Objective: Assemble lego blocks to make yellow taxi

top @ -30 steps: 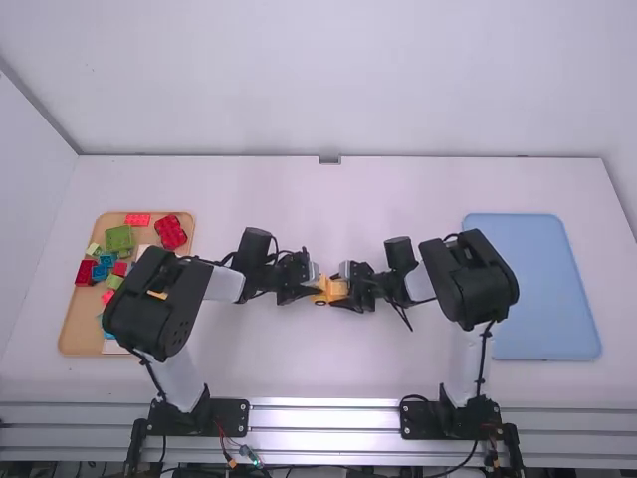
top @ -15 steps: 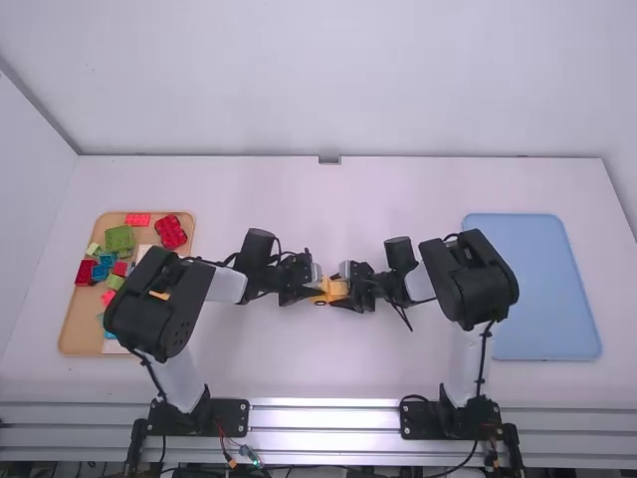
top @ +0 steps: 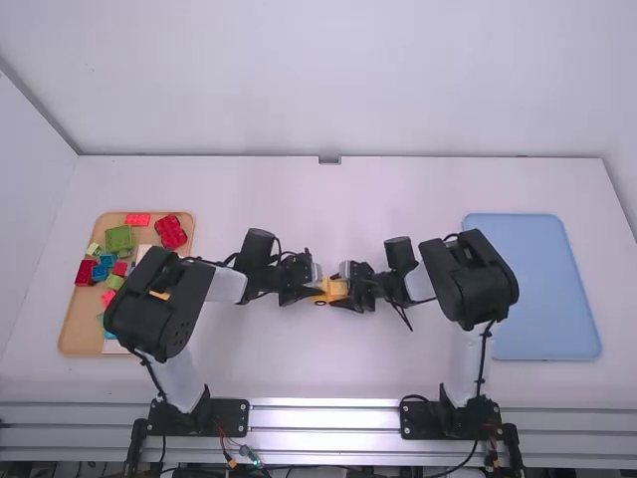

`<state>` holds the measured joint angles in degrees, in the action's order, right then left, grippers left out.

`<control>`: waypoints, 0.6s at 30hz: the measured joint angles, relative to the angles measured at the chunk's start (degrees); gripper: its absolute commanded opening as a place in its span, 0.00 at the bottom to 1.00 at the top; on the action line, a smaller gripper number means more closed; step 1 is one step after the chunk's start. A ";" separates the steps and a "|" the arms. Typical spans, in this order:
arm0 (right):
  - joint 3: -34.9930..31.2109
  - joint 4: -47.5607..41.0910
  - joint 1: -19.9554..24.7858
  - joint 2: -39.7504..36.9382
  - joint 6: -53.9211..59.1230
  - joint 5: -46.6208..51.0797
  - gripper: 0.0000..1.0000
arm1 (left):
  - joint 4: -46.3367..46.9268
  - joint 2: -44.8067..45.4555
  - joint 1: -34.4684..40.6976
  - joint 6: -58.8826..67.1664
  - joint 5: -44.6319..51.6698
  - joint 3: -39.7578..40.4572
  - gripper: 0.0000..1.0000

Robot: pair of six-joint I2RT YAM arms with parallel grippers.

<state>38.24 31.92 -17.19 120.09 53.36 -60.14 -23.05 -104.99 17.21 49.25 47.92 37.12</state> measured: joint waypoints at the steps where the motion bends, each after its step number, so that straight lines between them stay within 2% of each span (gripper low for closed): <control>1: 0.00 0.02 -0.02 0.00 0.00 -0.04 0.58 | 0.02 0.00 0.02 0.00 0.00 0.00 0.33; 18: 0.00 0.02 -0.04 0.00 0.00 -0.07 0.58 | 0.02 0.00 0.33 0.00 -0.02 0.00 0.39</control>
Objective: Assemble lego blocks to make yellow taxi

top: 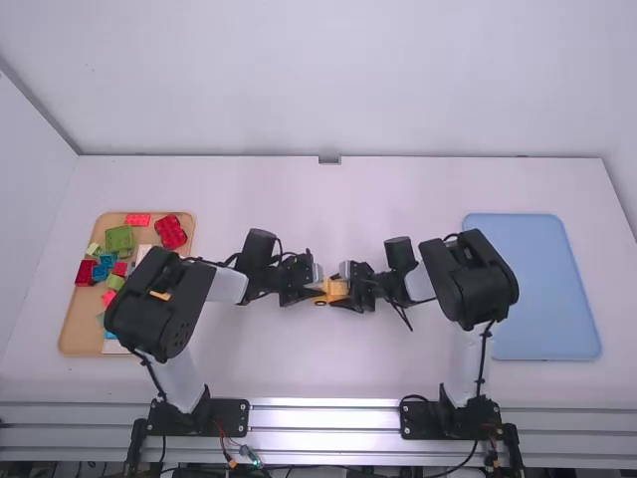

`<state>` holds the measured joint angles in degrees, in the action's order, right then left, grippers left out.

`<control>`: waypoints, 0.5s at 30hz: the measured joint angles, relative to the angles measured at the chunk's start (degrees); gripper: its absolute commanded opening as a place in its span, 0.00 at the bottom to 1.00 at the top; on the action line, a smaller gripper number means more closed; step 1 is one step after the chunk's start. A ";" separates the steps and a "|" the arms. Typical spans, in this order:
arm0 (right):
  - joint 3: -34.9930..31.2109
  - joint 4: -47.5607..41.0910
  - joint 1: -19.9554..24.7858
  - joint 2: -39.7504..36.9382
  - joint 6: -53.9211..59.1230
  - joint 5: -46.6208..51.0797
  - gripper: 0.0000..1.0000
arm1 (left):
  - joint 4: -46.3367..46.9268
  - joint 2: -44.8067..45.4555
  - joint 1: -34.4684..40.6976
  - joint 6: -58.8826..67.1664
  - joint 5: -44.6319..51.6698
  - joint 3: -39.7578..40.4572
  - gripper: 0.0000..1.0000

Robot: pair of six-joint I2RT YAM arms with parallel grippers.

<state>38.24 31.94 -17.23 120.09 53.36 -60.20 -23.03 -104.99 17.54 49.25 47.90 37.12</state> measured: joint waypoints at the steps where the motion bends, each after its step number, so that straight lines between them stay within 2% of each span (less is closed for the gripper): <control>1: 0.00 -0.02 0.00 0.00 0.04 -0.02 0.58 | 0.00 0.00 0.00 0.00 0.00 0.00 0.39; 15: 0.00 -0.04 0.00 0.00 0.00 -0.04 0.58 | 0.00 0.00 0.00 0.00 0.00 0.00 0.49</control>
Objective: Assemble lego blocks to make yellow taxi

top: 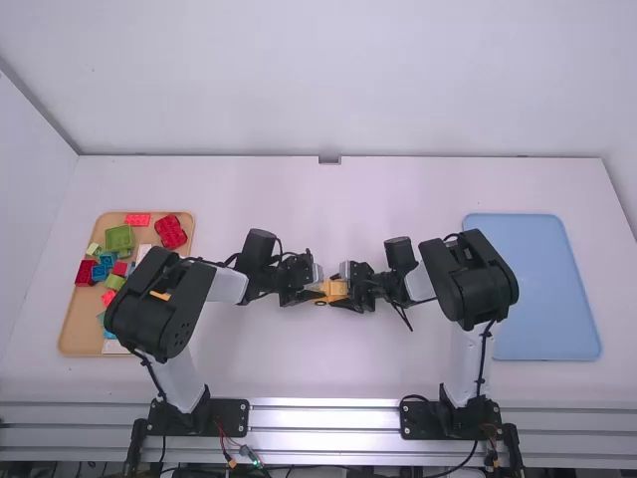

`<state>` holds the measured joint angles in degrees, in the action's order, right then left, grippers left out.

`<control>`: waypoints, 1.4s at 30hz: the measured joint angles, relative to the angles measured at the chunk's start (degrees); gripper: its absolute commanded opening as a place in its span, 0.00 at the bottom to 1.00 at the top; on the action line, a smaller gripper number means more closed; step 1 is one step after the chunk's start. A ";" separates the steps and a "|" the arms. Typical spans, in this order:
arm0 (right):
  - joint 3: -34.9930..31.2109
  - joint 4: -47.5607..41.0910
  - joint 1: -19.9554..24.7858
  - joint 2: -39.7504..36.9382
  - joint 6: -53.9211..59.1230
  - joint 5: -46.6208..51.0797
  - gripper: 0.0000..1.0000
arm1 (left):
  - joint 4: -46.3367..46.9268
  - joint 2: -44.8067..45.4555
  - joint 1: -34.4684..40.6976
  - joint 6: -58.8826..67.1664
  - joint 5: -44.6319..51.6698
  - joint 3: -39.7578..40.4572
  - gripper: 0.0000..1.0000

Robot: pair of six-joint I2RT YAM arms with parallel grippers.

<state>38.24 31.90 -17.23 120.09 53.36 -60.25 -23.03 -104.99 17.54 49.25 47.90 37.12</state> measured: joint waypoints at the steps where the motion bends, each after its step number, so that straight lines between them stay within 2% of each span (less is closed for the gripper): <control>1: 0.00 0.00 0.00 0.00 0.02 0.00 0.58 | 0.00 0.00 0.00 0.00 -0.02 0.00 0.50; 5: 0.00 0.00 0.00 0.00 0.04 0.00 0.58 | 0.00 0.00 0.00 0.00 0.00 0.00 0.53; 7: 0.00 0.02 0.00 0.00 0.04 0.00 0.58 | 0.02 0.00 0.00 0.09 0.00 0.00 0.61; 9: -0.02 0.00 0.00 0.00 0.07 0.00 0.58 | 0.04 0.00 0.00 -0.13 0.00 0.00 0.64; 21: 0.00 0.00 0.00 0.00 0.07 0.02 0.58 | -0.44 0.00 -0.02 -0.22 0.48 0.00 0.69; 23: 0.00 0.00 0.00 0.00 0.04 0.00 0.58 | -0.44 0.00 0.00 -0.15 0.24 0.00 0.60; 24: 0.00 -0.02 0.00 0.00 0.07 0.00 0.58 | -0.39 0.00 0.00 -0.31 0.15 0.00 0.60; 25: 0.00 -0.02 0.00 0.00 0.07 0.02 0.58 | -0.31 0.00 0.00 -0.28 -0.31 0.00 0.55; 30: 0.00 0.04 0.00 0.00 -0.04 0.26 0.58 | 0.31 0.00 0.00 -0.59 -1.20 0.00 0.41; 35: 0.00 0.11 0.02 0.00 -0.20 0.42 0.58 | 0.22 0.00 0.37 -1.70 -1.25 0.00 0.36; 38: 0.00 0.20 0.07 0.00 -0.26 0.44 0.58 | -0.48 0.00 0.37 -1.90 -0.52 0.00 0.28; 42: 0.00 0.31 0.13 0.00 -0.44 0.61 0.58 | -0.98 0.00 0.37 -2.16 -0.42 0.00 0.26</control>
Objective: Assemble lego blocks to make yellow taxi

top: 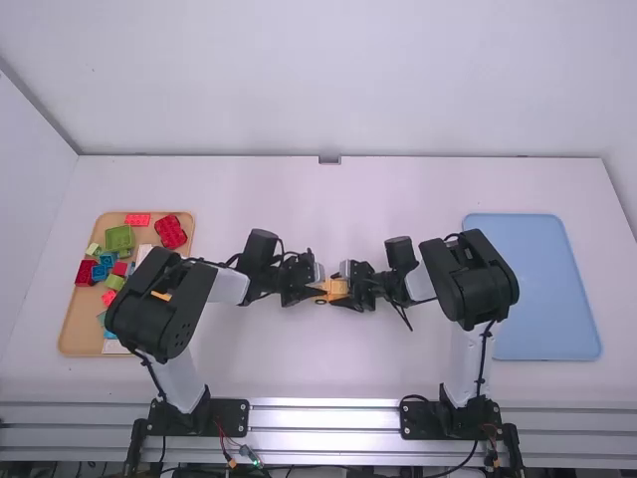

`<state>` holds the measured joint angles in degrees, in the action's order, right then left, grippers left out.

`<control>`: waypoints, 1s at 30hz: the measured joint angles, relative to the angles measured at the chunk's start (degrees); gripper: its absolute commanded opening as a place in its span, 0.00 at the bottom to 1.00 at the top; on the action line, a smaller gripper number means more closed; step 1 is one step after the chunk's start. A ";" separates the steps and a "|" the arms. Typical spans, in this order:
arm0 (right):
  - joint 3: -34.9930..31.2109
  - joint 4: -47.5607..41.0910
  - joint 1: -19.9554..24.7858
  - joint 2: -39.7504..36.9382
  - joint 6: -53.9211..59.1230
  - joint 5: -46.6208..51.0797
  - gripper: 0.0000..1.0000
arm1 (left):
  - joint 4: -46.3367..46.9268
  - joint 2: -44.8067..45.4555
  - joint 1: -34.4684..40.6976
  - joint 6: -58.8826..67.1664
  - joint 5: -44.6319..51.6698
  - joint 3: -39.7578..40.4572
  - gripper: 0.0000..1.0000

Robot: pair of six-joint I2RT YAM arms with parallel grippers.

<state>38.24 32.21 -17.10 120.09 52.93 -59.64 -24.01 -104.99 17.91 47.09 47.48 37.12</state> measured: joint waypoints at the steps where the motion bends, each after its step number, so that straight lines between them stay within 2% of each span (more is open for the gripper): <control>1: 0.00 0.02 0.02 0.00 0.11 -0.02 0.58 | -0.07 0.00 0.00 0.00 -0.02 0.00 0.26; 12: 0.00 -0.02 0.02 0.00 0.11 -0.07 0.58 | 0.50 0.00 0.00 1.16 0.02 0.00 0.23; 13: 0.00 -0.13 0.02 0.00 0.13 -0.15 0.63 | 0.70 0.00 0.00 1.86 0.04 0.00 0.23; 15: 0.00 -0.48 0.02 0.00 0.35 -0.35 0.64 | 1.57 0.02 0.00 3.78 0.26 0.00 0.23; 22: 0.00 -0.85 0.02 0.00 0.37 -0.35 0.64 | 2.27 0.02 0.00 5.49 0.24 0.00 0.23; 30: 0.00 -1.99 0.02 0.00 1.88 -0.87 0.60 | 2.45 0.02 0.00 5.95 1.42 0.00 0.28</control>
<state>38.24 30.22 -17.08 120.09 54.81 -60.51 -21.56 -104.97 17.91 53.04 48.90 37.12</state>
